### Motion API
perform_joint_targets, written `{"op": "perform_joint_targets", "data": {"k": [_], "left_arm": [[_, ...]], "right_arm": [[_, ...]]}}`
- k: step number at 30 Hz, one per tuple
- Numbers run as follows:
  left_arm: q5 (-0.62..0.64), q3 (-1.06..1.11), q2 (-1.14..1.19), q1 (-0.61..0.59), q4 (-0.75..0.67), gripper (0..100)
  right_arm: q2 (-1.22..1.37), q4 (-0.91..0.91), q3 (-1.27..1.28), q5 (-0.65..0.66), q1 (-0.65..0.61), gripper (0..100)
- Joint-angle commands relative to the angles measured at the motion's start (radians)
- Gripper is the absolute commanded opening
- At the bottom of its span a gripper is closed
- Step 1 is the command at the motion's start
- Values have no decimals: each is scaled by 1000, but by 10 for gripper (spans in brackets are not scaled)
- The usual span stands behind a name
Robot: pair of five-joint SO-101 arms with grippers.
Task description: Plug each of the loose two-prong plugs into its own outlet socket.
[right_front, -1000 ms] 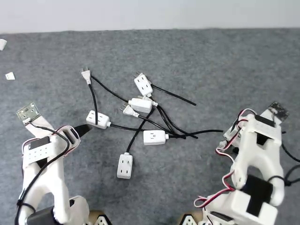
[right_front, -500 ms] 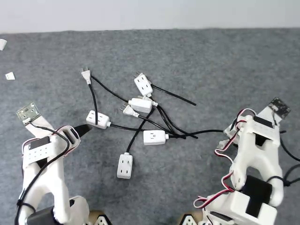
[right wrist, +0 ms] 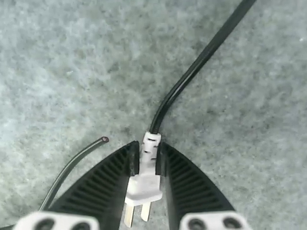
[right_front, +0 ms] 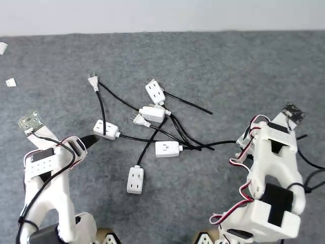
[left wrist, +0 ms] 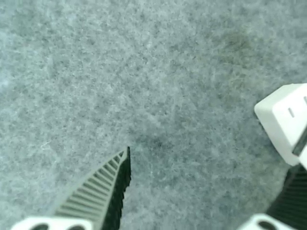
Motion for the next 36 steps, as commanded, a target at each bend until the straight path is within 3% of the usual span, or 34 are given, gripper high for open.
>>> {"op": "perform_joint_targets", "data": {"k": [1,11,15,20,24,30,32,36], "left_arm": [[-6,-5,2,6,-15,456],[-6,-5,2,6,-15,456],[-6,-5,2,6,-15,456],[-6,-5,2,6,-15,456],[-6,-5,2,3,-15,456],[-6,-5,0,2,-14,456],[-8,-5,0,2,-14,456],[-8,-12,0,2,-14,456]], "right_arm": [[12,50,-46,-3,-16,72],[19,70,-48,91,-45,67],[19,67,-48,103,-45,2],[15,77,-48,239,-48,8],[-51,130,-54,407,-56,8],[-203,255,-46,873,-90,8],[-257,266,-40,945,-47,8],[-355,278,-40,959,13,8]]}}
